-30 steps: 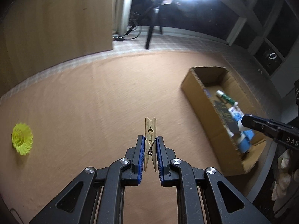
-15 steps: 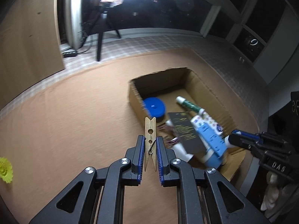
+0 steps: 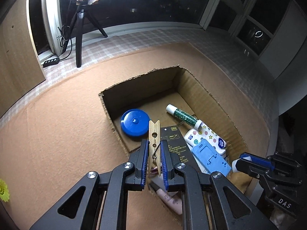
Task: Organize objects
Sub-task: 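Carry the eraser and clothespin into the box and open both tools, then move the left tool to the yellow shuttlecock and close on it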
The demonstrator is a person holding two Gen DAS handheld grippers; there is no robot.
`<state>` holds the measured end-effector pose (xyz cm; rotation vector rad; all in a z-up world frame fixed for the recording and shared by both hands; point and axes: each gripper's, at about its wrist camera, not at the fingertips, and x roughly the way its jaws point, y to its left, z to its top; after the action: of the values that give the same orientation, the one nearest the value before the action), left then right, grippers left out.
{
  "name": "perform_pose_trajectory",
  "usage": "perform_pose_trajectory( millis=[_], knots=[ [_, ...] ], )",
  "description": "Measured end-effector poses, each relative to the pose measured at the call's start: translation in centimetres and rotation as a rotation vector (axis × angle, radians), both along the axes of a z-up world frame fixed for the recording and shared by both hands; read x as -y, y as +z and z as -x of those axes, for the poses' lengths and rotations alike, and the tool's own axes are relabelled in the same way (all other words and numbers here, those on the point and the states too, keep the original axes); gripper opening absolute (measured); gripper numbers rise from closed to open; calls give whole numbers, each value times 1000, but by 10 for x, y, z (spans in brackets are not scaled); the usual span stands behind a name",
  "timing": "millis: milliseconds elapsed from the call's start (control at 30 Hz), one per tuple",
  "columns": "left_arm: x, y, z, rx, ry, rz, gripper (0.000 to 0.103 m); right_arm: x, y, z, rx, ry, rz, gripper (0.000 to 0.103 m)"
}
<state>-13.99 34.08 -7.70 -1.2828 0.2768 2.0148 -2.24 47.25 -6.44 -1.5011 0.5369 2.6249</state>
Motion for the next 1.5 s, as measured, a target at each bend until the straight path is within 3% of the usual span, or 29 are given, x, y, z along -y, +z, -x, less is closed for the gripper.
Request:
perform_pose_trajectory(
  millis=[200,233,267,333,367,433,567,933,1233,1500],
  knots=[
    [-11,-5,-1,1,-31,15,13,-4,-2,-1,6,-1,-1,16],
    [-12,-5,-1,2,-33,16,18,-4,-2,-2,3,-2,-4,18],
    [-13,-6,-1,4,-34,18,24,-4,-1,-2,1,-3,-9,19],
    [-13,-6,0,10,-30,12,63,-4,0,-2,-4,1,-8,30],
    [-13,-5,0,7,-24,4,67,-3,1,-2,-4,5,-12,35],
    [-11,-3,0,4,-22,-2,67,0,2,-1,-4,18,-26,52],
    [-7,-2,2,-2,-15,-1,67,6,4,-3,-9,32,-53,52],
    [15,4,2,-7,11,-18,67,6,8,0,-16,7,14,53],
    [64,18,4,-36,66,-21,67,35,18,9,-36,46,7,53],
    [137,23,17,-41,170,-9,68,74,20,24,-40,111,13,53]
  ],
)
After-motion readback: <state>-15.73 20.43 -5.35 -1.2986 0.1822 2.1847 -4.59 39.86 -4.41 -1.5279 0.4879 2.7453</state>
